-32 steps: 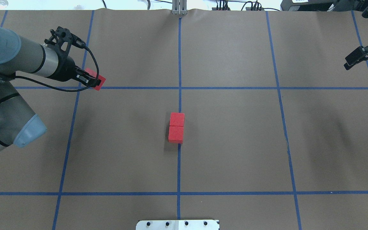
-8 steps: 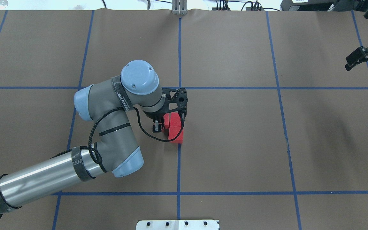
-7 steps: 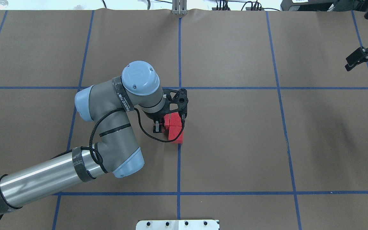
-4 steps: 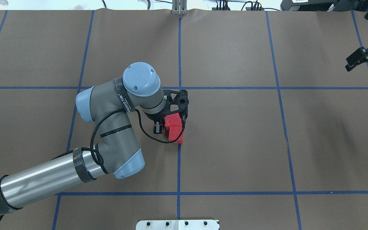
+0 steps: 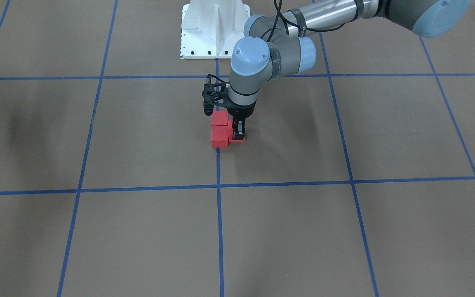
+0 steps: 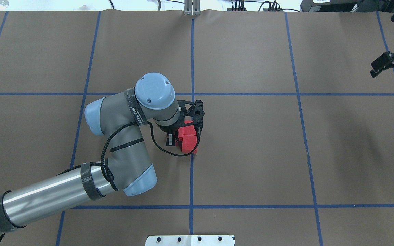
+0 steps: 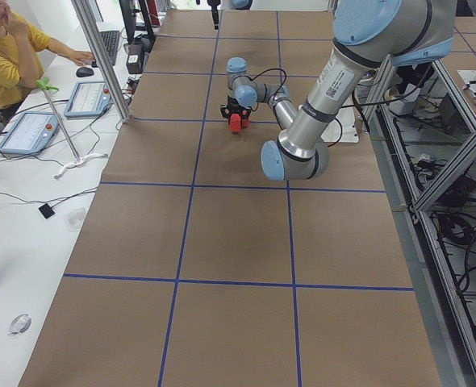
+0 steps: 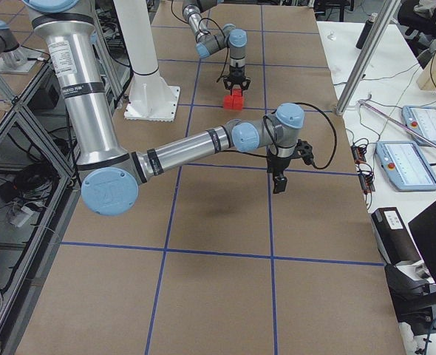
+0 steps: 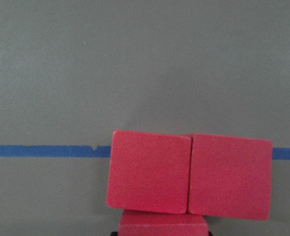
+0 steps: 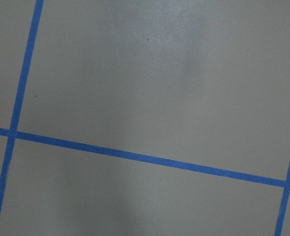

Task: Form red blocks into L shape at center
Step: 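Press the held cube against the pair to align it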

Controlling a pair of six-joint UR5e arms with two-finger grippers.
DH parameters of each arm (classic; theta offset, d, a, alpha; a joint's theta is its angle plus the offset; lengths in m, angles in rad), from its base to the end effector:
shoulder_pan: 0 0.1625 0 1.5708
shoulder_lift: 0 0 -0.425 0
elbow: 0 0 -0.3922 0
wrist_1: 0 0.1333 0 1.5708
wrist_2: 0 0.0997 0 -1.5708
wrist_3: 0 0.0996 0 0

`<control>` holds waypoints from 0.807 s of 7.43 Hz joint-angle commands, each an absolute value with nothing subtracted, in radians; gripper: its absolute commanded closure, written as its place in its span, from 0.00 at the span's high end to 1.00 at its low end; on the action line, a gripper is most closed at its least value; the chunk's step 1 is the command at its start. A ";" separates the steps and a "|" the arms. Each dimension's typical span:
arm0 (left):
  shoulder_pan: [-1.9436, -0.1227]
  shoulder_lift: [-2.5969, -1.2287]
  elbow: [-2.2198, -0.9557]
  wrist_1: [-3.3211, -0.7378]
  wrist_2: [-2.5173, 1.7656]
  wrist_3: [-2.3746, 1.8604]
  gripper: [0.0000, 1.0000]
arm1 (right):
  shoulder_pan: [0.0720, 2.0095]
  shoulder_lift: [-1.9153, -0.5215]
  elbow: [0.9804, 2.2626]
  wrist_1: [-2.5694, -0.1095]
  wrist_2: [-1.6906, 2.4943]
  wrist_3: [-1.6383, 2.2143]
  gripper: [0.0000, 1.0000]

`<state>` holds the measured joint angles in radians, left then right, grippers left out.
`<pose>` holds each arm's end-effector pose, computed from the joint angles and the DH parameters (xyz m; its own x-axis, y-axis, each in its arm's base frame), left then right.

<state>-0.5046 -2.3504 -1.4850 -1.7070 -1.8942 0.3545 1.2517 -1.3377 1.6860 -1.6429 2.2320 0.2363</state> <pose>0.5962 -0.4454 0.2041 0.0323 0.9980 0.0550 -0.6419 -0.0215 0.7665 -0.1148 -0.5773 0.4906 0.7482 -0.1814 0.6382 0.1303 0.9833 0.1268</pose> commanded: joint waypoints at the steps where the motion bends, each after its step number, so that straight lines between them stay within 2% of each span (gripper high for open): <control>1: -0.502 -2.355 -1.482 -1.712 -1.888 0.354 0.10 | 1.252 -1.342 1.687 -1.643 2.232 0.236 1.00; 6: -0.502 -2.353 -1.451 -1.767 -1.888 0.350 0.13 | 1.252 -1.344 1.689 -1.643 2.232 0.236 1.00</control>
<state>-0.5016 -2.3531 -1.4533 -1.7644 -1.8883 0.3499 1.2517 -1.3426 1.6888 -1.6429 2.2319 0.2362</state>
